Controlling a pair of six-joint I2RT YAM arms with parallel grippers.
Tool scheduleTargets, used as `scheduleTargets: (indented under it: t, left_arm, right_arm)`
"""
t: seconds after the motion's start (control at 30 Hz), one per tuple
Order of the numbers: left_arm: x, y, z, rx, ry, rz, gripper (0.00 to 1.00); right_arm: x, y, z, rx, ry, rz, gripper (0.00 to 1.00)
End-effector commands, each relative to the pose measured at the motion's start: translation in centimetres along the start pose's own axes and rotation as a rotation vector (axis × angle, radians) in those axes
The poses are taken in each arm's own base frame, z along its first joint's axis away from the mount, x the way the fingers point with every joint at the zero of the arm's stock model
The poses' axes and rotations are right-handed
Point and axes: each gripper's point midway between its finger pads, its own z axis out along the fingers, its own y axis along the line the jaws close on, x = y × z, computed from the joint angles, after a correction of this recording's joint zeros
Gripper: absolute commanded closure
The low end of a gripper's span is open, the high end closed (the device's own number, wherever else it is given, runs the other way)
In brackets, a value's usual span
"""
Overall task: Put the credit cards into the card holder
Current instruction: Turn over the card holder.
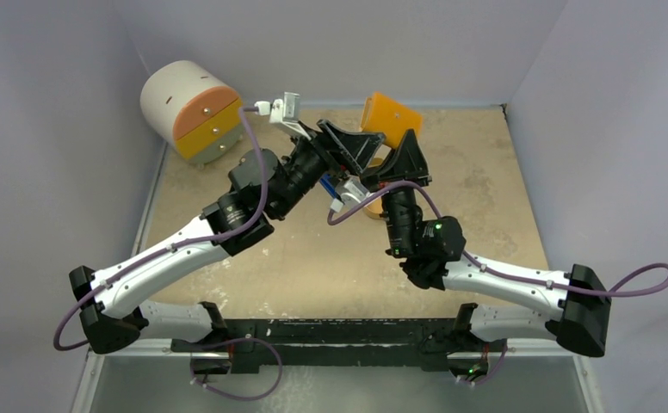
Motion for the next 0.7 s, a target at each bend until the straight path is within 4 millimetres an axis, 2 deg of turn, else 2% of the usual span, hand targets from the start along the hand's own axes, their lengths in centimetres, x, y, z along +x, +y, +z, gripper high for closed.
scheduleTargets:
  t: [0.0,0.1,0.17,0.33,0.5,0.57,0.67]
  left_arm:
    - [-2.7,-2.7,-0.1,0.085,-0.062,-0.047,0.33]
    - [-2.8,-2.1,0.2,0.060,-0.078,-0.048,0.50]
    - [-3.1,-1.8,0.3,0.047,-0.098,-0.056,0.55]
    - [-2.7,-2.4,1.1,0.075,-0.095,-0.072,0.56]
    - [-2.1,-2.1,1.9,0.069,-0.091,-0.091,0.56]
    - [-2.1,-1.9,2.0,0.065,-0.096,-0.102,0.59]
    - [-2.1,-1.8,2.0,0.066,-0.103,-0.113,0.69]
  right_arm:
    - [-0.1,-2.9,0.0,0.099,-0.013,0.074,1.00]
    - [-0.2,-2.9,-0.1,0.097,-0.015,0.076,1.00]
    - [-0.3,-2.9,-0.2,0.099,-0.017,0.075,1.00]
    - [-0.7,-2.9,-0.1,0.099,-0.020,0.074,1.00]
    - [-0.8,-2.8,-0.2,0.095,-0.023,0.073,1.00]
    - [-0.9,-2.9,-0.2,0.096,-0.022,0.076,1.00]
    - [-0.8,-2.9,-0.2,0.097,-0.018,0.078,1.00]
